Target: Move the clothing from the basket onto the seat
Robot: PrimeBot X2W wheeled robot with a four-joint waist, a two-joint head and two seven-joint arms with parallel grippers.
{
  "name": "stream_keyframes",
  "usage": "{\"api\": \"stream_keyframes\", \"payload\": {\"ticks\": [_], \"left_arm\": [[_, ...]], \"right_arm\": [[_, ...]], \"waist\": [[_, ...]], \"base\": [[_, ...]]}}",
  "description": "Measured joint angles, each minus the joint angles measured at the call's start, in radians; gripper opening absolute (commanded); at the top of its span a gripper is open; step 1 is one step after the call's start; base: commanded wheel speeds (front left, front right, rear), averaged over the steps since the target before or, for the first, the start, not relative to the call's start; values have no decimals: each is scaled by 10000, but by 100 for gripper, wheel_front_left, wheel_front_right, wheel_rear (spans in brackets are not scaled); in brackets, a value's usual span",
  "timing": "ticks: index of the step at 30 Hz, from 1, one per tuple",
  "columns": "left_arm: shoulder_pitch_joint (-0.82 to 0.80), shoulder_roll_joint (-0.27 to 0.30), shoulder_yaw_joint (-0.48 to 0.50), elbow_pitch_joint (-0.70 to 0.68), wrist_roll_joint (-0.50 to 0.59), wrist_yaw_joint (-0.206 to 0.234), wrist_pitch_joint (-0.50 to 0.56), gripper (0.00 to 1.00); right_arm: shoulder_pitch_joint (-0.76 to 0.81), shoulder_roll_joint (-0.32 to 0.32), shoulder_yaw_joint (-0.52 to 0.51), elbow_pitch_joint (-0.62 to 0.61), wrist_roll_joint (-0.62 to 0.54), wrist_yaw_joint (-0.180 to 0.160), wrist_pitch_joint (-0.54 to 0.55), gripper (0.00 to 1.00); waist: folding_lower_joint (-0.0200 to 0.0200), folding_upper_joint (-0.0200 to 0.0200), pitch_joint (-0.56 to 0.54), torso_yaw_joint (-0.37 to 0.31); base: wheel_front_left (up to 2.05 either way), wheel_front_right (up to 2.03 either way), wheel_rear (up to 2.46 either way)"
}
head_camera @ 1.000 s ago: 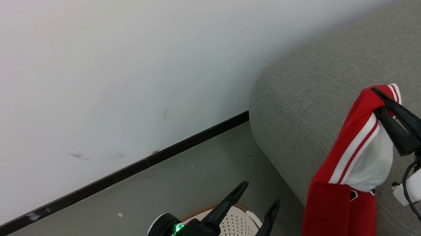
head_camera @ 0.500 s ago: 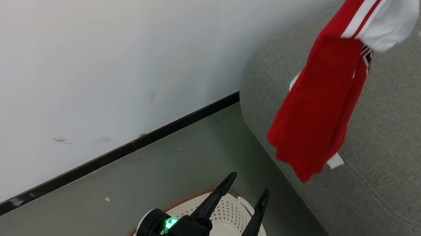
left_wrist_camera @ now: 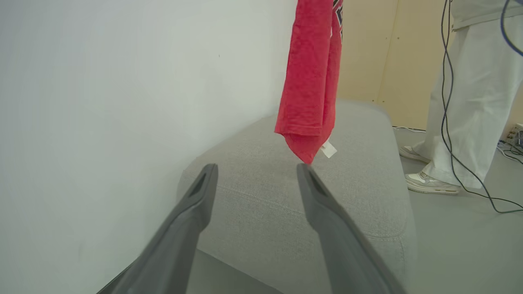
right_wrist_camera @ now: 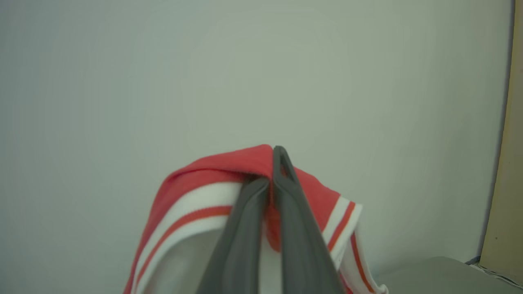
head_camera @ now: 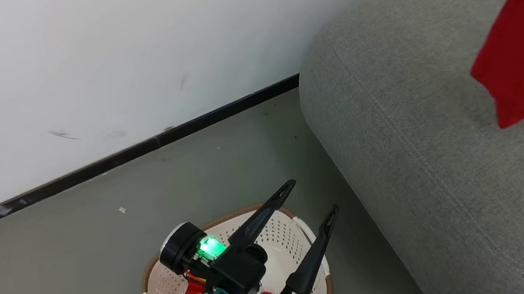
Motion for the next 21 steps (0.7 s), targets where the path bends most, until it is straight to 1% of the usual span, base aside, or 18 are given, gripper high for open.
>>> {"api": "stream_keyframes", "payload": {"ticks": [3,7,11,15,17,21], "left_arm": [[-226,-6,-59,-226,182,0,50,100],[-477,-8,-192,-430,291,-4,261,100],[-781,-12,-265,-560,364,-35,368,100],[-1029,-17,-349,-658,416,-48,397,100],[-1093,-23,-374,-694,426,-123,399,100],[-1297,-23,-453,-732,433,-136,474,100]], "right_arm": [[-1,-207,-420,512,-163,0,-2,0],[-223,-750,-848,1072,-244,-2,-188,0],[-283,-798,-961,1440,-247,-2,-537,0],[119,-700,-750,1724,-244,-2,-988,0],[478,-508,-656,1883,-238,-2,-1233,0],[1236,27,-424,2067,-198,0,-1756,0]], "waist": [[0,0,269,63],[0,0,723,170],[0,0,1082,249],[0,0,1430,310],[0,0,1595,332],[0,0,1893,352]], "base": [[0,0,0],[0,0,0],[0,0,0],[0,0,0],[0,0,0],[0,0,0]]}}
